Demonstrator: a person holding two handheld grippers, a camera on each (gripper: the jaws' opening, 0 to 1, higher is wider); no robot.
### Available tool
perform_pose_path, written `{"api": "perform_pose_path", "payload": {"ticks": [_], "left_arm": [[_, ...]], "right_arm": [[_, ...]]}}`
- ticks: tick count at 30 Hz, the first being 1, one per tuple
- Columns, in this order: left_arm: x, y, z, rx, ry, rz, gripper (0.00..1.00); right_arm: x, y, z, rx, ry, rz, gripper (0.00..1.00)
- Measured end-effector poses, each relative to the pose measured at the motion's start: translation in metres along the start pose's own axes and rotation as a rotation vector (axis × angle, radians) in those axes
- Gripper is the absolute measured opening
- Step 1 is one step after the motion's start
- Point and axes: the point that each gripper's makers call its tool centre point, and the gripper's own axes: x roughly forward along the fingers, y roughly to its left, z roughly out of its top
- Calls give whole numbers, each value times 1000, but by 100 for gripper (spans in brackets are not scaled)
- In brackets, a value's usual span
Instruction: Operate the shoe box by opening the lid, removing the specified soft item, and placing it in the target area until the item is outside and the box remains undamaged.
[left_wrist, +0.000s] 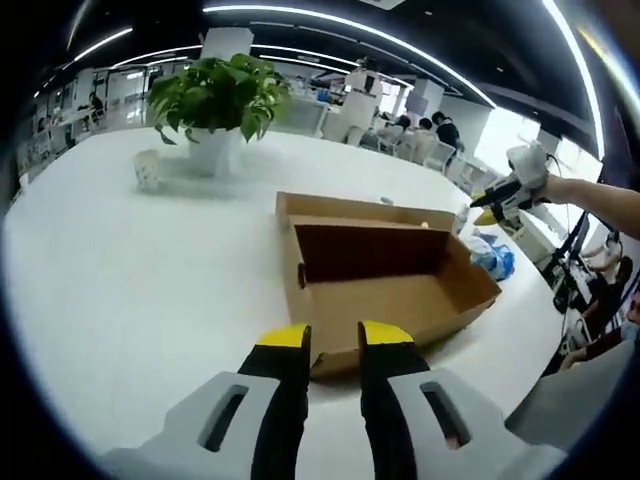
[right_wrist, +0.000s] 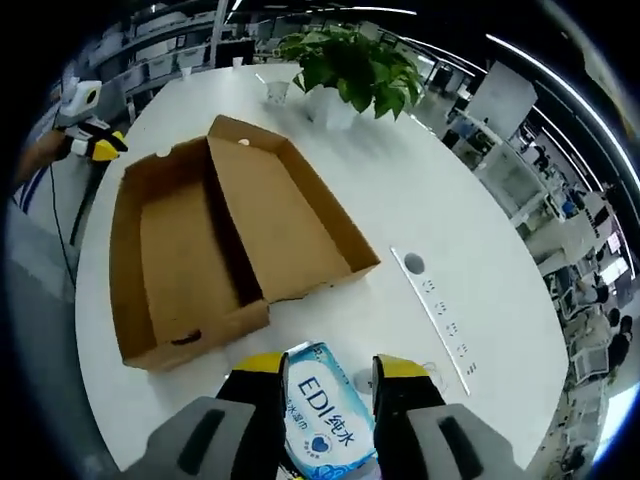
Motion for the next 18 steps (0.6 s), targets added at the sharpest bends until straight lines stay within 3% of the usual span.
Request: {"api": "perform_pose_path", "payload": {"ticks": [5, 9, 14, 18], "left_arm": [[6, 5, -3, -19, 20, 12, 16], [10, 9, -8, -20, 35, 34, 23], [16, 12, -12, -33, 52, 47, 21], [21, 10, -15, -53, 61, 49, 15]], "right_arm": [[4, 4, 4, 63, -15, 16, 27], [6, 5, 7, 109, -26, 19, 28], [11, 3, 18, 253, -86, 15, 31], [16, 6, 26, 309, -111, 29, 31]]}}
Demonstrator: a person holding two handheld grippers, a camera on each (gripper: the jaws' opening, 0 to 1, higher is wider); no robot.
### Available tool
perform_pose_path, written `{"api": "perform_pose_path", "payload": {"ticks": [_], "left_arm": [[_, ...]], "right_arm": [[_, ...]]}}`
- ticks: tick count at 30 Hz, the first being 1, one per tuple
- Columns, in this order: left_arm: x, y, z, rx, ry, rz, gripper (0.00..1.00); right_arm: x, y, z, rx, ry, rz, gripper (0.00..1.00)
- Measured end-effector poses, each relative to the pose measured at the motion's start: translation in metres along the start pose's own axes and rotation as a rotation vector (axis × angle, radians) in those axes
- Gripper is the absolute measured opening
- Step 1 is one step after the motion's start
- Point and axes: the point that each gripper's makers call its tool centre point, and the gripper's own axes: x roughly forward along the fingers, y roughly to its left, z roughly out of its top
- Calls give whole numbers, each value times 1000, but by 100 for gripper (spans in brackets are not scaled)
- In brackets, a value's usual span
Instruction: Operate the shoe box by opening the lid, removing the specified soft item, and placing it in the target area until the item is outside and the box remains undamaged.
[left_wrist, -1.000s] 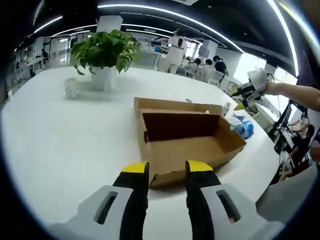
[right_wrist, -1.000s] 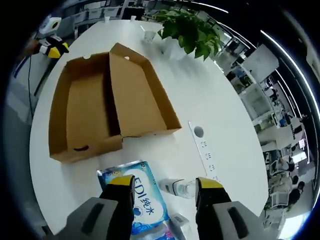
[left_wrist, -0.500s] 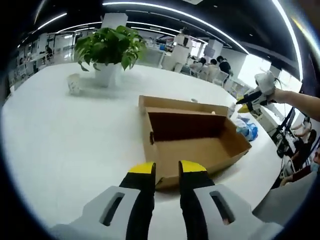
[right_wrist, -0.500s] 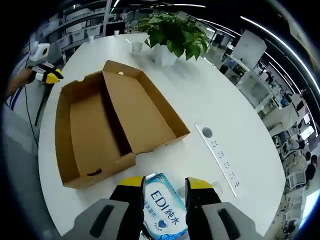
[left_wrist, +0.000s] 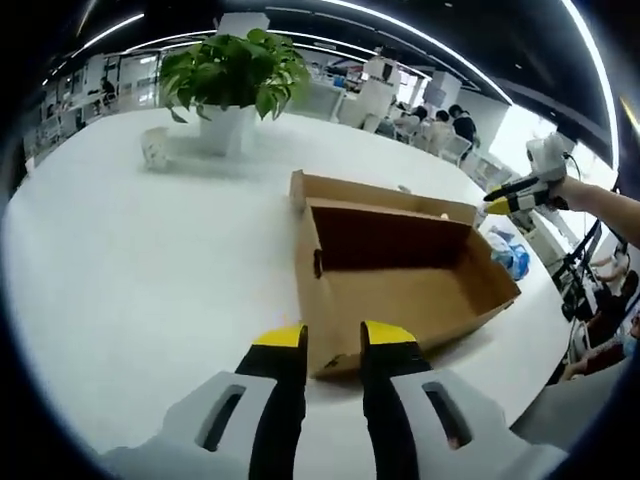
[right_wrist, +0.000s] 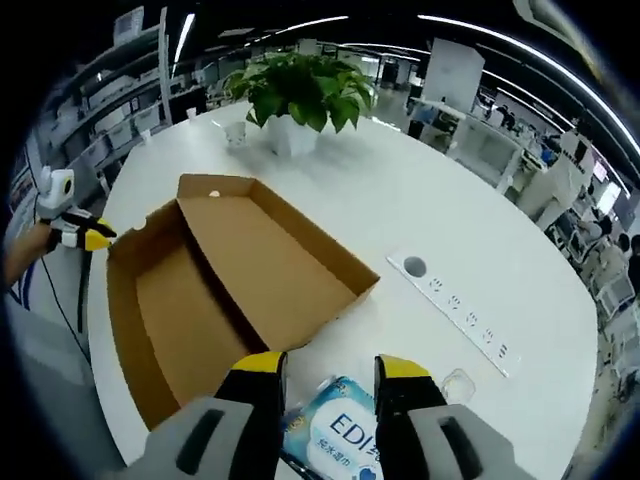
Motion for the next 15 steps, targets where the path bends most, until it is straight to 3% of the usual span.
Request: {"api": "perform_pose_path", "payload": {"ticks": [7, 15], "left_arm": [[10, -5, -5, -5, 26, -12, 12], [12, 2, -10, -30, 28, -10, 11]], "right_arm": [[13, 12, 6, 112, -17, 41, 28], [28, 9, 2, 204, -8, 19, 20]]}}
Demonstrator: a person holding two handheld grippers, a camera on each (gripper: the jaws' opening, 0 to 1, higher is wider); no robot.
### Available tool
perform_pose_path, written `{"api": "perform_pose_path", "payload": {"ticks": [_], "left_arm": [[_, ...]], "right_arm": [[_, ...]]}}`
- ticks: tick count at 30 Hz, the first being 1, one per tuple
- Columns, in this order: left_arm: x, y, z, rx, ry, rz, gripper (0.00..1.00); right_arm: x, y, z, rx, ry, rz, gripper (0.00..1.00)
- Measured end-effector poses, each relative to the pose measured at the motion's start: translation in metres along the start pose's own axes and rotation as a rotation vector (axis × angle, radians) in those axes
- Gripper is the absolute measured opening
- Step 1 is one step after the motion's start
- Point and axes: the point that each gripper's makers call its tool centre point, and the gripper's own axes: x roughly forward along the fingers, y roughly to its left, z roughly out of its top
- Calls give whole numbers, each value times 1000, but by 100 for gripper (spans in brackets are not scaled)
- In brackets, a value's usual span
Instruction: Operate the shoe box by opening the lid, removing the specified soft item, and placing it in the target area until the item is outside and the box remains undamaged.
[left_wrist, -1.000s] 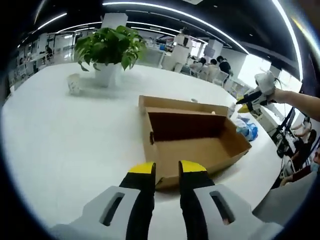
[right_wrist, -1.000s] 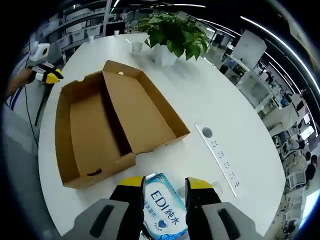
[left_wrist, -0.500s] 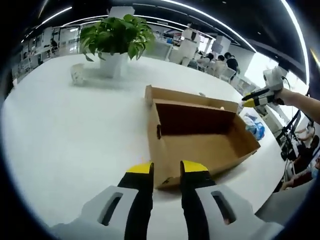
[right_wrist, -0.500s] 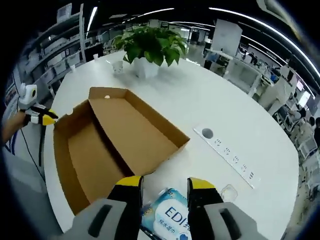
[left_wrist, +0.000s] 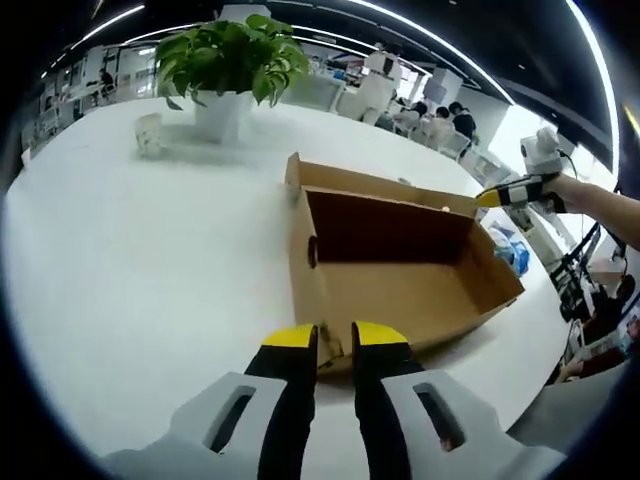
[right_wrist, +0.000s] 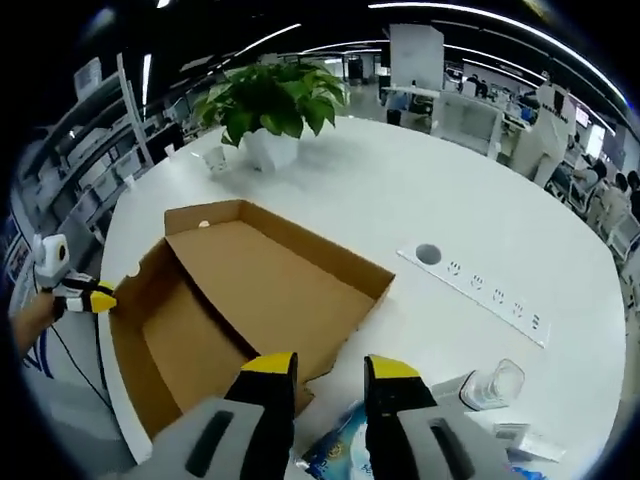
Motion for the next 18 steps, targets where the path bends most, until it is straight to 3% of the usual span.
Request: {"api": "perform_pose_path", "payload": {"ticks": [5, 8, 11, 18], "left_arm": [[1, 1, -2, -1, 17, -3, 7], [1, 1, -3, 4, 20, -4, 7], [2, 0, -1, 102, 11, 7, 7], [0, 1, -3, 24, -9, 9, 5]], "right_arm": [[7, -4, 3, 76, -14, -14, 13], [10, -4, -1, 68, -14, -35, 7], [10, -1, -2, 87, -21, -35, 2], [14, -1, -4, 185, -23, -39, 1]]}}
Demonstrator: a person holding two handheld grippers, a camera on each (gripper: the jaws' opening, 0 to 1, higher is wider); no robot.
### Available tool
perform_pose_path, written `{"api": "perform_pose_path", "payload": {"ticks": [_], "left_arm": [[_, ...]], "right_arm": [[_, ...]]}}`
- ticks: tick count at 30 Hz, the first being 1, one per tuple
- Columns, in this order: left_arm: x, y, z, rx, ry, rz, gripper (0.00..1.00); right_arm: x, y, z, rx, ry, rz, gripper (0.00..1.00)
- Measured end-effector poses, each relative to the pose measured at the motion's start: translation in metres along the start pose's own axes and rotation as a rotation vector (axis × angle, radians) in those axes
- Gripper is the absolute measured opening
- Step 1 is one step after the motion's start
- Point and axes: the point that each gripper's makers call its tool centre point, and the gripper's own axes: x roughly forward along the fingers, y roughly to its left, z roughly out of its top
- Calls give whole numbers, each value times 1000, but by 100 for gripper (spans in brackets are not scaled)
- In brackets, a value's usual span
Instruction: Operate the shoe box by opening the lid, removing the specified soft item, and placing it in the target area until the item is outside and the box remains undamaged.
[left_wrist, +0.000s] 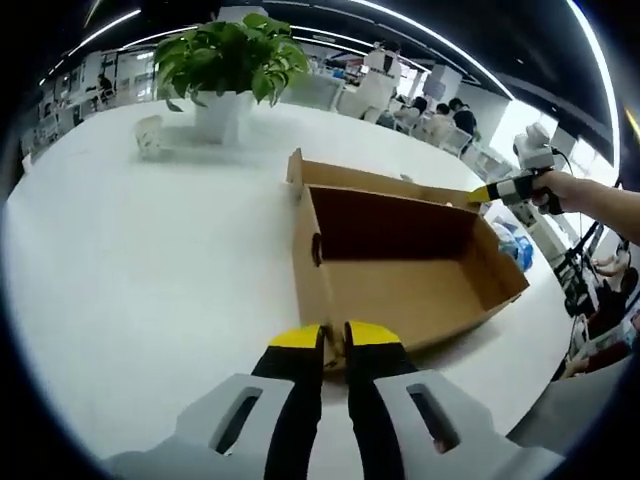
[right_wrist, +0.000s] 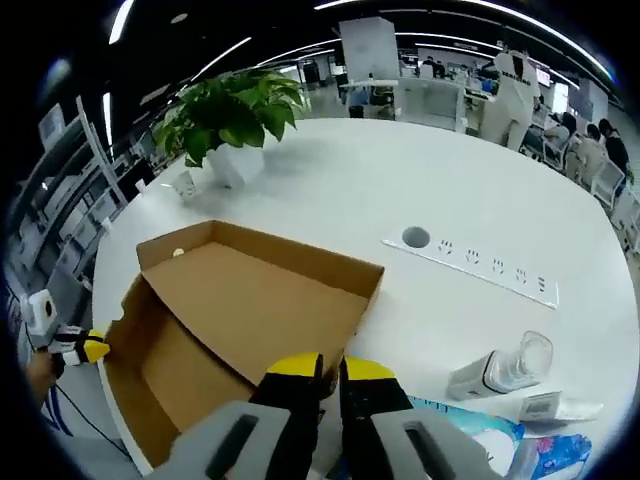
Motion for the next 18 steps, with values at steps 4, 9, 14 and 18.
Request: {"api": "perform_pose_path", "payload": {"ticks": [4, 9, 14, 18], "left_arm": [[1, -1, 1, 20, -4, 8, 5], [4, 2, 4, 21, 2, 12, 4], [4, 2, 3, 19, 3, 15, 3], [4, 2, 3, 11, 0, 12, 3]], "right_arm": [[-1, 3, 1, -62, -3, -16, 0], [-3, 4, 0, -64, -11, -22, 0], [-5, 5, -1, -75, -41, -14, 0], [-7, 8, 0, -89, -57, 1, 0]]}}
